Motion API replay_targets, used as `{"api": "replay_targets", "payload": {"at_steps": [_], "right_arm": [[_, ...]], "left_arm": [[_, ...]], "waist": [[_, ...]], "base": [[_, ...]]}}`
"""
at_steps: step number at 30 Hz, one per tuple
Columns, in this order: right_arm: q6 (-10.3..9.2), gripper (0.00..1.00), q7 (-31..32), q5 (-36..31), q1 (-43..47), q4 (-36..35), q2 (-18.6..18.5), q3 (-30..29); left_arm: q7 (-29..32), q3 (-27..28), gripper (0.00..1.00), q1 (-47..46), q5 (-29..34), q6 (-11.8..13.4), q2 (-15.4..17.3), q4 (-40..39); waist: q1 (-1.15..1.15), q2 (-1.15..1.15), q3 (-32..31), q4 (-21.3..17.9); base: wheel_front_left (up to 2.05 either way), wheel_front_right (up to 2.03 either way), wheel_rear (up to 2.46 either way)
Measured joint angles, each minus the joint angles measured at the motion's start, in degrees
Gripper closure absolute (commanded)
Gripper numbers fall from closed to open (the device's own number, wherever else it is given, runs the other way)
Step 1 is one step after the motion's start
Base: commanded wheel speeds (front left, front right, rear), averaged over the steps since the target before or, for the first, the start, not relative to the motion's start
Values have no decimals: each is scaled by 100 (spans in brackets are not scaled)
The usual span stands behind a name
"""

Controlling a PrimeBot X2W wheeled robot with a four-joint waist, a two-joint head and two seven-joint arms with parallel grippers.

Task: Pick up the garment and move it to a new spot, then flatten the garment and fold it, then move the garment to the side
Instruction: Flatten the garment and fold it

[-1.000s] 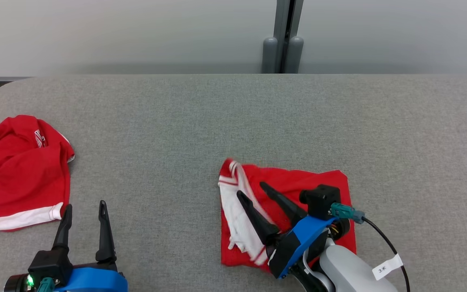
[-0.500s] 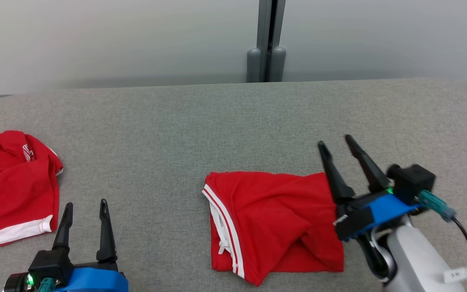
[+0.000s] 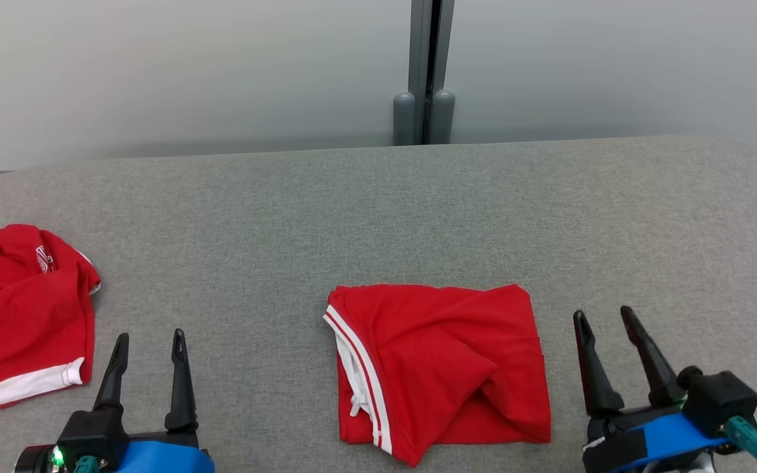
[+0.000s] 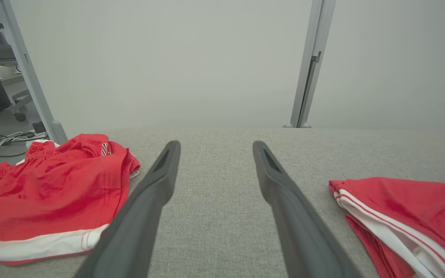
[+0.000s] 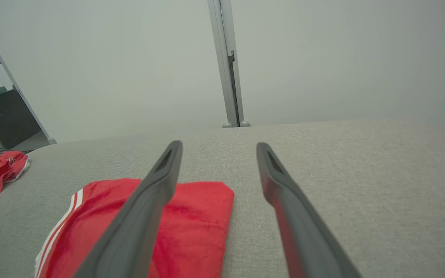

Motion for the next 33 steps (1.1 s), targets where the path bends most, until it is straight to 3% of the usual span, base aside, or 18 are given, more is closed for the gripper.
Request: {"api": "replay_targets", "payload": {"at_steps": [12,19,26,33], "right_arm": [[1,0,0,-115,85,260,116,111],[1,0,0,-112,57,337,123,120],[1,0,0,-57,-18,415,127,242],[1,0,0,-48,-42,421,130,226]], "left_arm": [[0,-300,0,84,-25,9,3,56],[0,-1319,0,94,-250,-174,1,189],[0,-2504,0,9,-435,-187,7,659],[0,-3250,0,-213,-917,-209,146,1343]], "waist": [[0,0,-147,-22],[0,0,-191,-14],[0,0,-137,-116],[0,0,-44,-212]], "base": [[0,0,0],[0,0,0],[0,0,0],[0,0,0]]}}
